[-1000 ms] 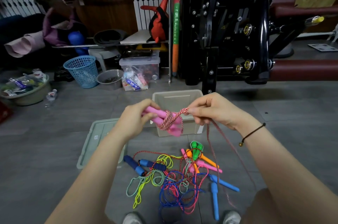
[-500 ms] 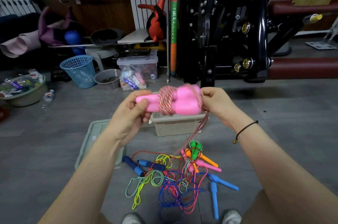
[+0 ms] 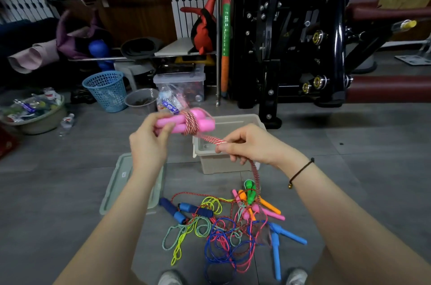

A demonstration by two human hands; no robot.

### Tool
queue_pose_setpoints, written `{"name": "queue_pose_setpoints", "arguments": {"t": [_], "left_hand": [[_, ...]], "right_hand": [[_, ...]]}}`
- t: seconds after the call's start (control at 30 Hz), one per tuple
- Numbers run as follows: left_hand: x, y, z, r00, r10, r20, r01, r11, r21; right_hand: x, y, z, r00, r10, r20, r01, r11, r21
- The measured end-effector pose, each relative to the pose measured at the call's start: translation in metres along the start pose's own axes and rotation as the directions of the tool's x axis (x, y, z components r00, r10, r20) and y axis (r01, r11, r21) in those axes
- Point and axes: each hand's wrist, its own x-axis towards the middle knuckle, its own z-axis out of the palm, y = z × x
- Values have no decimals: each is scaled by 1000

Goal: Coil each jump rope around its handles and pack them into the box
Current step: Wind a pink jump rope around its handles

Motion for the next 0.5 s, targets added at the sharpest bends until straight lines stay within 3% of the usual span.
{"name": "queue_pose_setpoints", "arguments": {"t": [0.1, 0.2, 0.3, 0.37, 0.43, 0.5], "left_hand": [[-8, 2, 4, 942, 169, 291, -212, 970, 123], [-13, 3, 9, 841, 239, 485, -277, 961, 8], [-16, 5, 6, 785, 197, 588, -69, 970, -233], [-19, 6, 2, 752, 168, 637, 102, 926, -363], [-21, 7, -2, 751, 142, 645, 266, 829, -492], [-20, 7, -5, 775, 122, 620, 428, 621, -657]], "right_hand": [[-3, -7, -3, 997, -82, 0, 80, 973, -214], [-5, -19, -16, 989, -147, -34, 120, 903, -412], [5, -43, -36, 983, -180, 30, 169, 836, -523], [19, -55, -53, 983, -135, 121, 178, 842, -509], [32, -55, -67, 985, -91, 150, 147, 893, -425], [39, -42, -72, 994, -53, 100, 77, 964, -254]]}}
